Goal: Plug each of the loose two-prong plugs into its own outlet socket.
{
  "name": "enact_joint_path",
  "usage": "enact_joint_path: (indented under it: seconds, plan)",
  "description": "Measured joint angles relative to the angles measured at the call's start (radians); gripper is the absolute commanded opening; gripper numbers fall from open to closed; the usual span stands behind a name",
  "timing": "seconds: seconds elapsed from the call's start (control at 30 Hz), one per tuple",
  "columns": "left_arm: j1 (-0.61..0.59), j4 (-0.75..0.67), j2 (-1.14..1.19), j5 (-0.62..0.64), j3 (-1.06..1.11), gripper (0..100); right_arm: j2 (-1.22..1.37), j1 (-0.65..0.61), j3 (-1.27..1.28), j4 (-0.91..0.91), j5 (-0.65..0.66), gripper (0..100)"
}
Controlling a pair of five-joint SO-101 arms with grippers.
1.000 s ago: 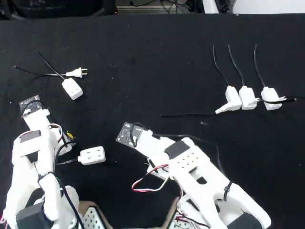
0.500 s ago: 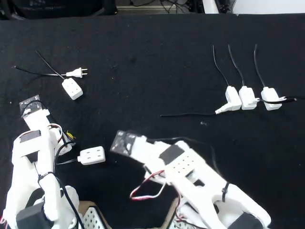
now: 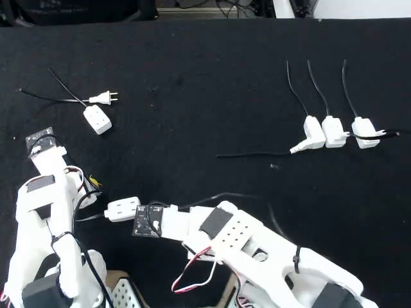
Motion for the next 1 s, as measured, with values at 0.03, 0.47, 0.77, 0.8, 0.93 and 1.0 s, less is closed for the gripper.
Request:
enact_joint_path:
  seconds: [0.03,0.47,0.77,0.8,0.93,1.0]
  plan:
    - [0.000,0.000,0.000,0.000,0.000,23,0.000,0.000,0.000,0.000,0.000,7.4]
    - [0.000,0.000,0.000,0.000,0.000,23,0.018,0.374,-0.104,0.020,0.081,1.1]
    - [0.000,0.000,0.000,0.000,0.000,23,0.018,0.628,-0.213,0.043,0.121,7.3]
    - [0.000,0.000,0.000,0.000,0.000,23,0.018,0.598,-0.199,0.061,0.121,9.2]
    - [0.000,0.000,0.000,0.000,0.000,23,0.018,0.399,-0.098,0.106,0.121,10.2]
    - [0.000,0.000,0.000,0.000,0.000,23,0.018,0.288,-0.043,0.101,0.121,10.2]
